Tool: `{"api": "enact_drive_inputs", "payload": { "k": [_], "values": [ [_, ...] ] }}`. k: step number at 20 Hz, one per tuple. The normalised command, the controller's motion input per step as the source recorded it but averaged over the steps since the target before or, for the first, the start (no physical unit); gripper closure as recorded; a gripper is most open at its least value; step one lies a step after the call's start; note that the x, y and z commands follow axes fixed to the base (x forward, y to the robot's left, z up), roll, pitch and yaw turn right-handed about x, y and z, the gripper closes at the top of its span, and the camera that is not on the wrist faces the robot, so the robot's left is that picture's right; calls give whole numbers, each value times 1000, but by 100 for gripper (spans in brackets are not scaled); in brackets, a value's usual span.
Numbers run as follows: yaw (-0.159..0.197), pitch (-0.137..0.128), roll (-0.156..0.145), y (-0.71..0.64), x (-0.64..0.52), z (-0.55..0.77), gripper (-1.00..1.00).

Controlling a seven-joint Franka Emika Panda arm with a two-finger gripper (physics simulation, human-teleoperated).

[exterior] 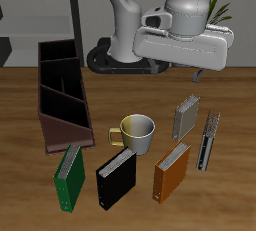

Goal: Place the orange book into the right desk caddy's back compartment

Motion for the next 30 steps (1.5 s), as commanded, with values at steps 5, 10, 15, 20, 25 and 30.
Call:
{"api": "enact_drive_inputs", "payload": {
  "k": [5,10,15,20,25,30],
  "values": [
    [-27,-25,-14,18,191,-201,-100],
    [-28,-5,-7,12,144,-162,-100],
    [-62,-43,-3,-17,70,-195,-100],
    [-31,-38,31,114,79,-181,-100],
    [-17,-27,3,119,41,-212,-100],
    [-34,-27,6,6,91,-204,-100]
  ]
}}
